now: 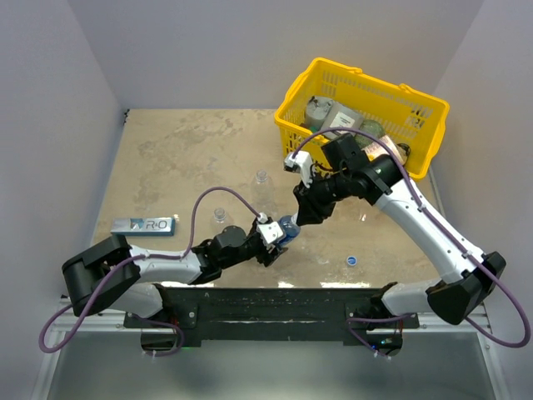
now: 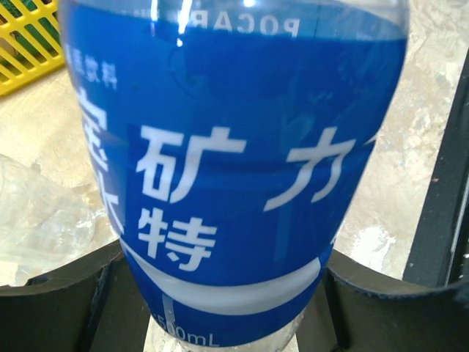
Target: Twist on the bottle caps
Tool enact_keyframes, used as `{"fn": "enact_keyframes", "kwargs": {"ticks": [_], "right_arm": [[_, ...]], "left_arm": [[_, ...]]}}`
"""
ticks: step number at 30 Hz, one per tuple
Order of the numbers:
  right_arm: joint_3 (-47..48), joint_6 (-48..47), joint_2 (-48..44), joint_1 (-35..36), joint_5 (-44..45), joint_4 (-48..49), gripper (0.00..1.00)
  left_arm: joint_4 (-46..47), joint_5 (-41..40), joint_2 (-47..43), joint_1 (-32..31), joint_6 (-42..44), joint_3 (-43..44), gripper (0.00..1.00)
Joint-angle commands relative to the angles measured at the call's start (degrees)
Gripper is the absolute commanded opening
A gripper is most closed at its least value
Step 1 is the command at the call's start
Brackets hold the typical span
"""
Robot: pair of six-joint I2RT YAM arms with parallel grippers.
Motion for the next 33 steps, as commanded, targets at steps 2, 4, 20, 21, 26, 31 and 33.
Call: {"fn": "enact_keyframes", "kwargs": {"ticks": [2,4,20,21,26,31,33], "right_arm": [[5.4,-1.3,3.3,1.0,-0.3,-5.1,0.29],[10.2,-4.5,4.5,0.9,-0.6,-7.8,0.69],[12.1,-31.0,-11.3,0.9,3.4,-7.0,0.99],[9.6,-33.5,-14.0,0.9,3.7,-4.7,0.99],[6.0,-58.7,-15.7,0.9,-2.8,-7.1,0.88],[4.7,-76.8,-14.6,0.9,-7.6,-12.2,0.75],[6.2,-82.1,-13.4,0.9,-9.9,-15.9,0.69]], "left_arm": [[17.0,-0.1,-2.7,-0.4,-6.9,0.8,0.00],[17.3,0.2,-2.7,0.2,-8.2,0.0,0.00],[19.4,15.1,-2.8,4.8,-8.0,-4.7,0.00],[19.2,16.6,-2.6,5.0,-6.4,-4.5,0.00],[15.2,25.3,-1.0,6.0,0.0,-1.6,0.00],[10.7,29.8,0.1,6.2,6.0,1.5,0.00],[8.1,31.3,0.3,6.4,7.2,2.4,0.00]]}}
